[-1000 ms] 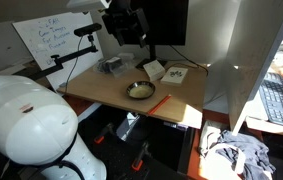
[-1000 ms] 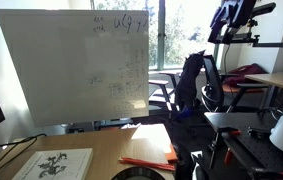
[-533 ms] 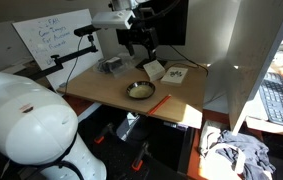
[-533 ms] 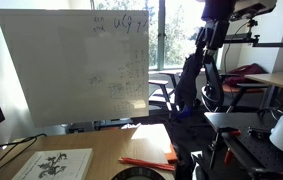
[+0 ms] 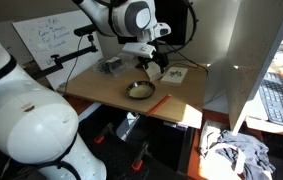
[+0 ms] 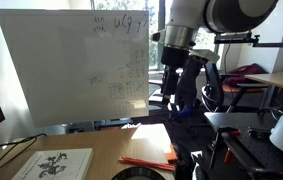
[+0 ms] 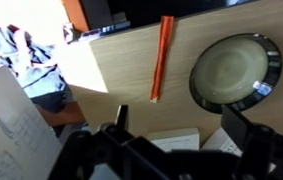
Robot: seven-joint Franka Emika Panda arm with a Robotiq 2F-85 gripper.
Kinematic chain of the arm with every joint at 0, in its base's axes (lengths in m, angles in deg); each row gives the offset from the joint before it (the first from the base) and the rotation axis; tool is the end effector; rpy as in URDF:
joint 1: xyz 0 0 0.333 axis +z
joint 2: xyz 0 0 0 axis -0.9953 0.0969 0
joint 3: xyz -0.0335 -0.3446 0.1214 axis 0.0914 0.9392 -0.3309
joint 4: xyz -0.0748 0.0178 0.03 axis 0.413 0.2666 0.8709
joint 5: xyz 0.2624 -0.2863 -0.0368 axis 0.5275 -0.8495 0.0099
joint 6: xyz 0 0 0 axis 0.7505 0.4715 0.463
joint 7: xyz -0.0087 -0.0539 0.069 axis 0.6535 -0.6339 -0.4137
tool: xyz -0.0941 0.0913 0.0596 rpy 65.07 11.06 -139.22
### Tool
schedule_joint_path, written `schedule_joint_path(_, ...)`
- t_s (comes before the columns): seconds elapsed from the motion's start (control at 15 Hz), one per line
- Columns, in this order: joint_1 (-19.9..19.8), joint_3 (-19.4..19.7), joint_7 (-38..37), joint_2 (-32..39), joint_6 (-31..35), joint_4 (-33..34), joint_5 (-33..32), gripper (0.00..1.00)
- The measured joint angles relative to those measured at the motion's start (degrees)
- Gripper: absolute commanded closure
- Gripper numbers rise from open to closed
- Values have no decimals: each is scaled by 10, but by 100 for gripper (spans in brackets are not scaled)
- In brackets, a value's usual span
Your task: Pick up the red object and place it in the bowl
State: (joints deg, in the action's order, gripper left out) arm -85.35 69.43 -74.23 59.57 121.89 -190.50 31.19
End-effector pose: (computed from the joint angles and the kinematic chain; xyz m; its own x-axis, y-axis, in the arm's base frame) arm 0.4415 -0.0229 0.3571 0.9751 -0.0708 0.2101 -0.0733 -0.9973 0.0042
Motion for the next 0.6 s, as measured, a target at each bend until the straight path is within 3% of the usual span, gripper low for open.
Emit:
schedule_joint_path(0.27, 1, -26, -73, 146, 41, 77, -38, 0)
schedule_joint_path(0.6, 19, -6, -136, 285, 39, 163, -66, 0)
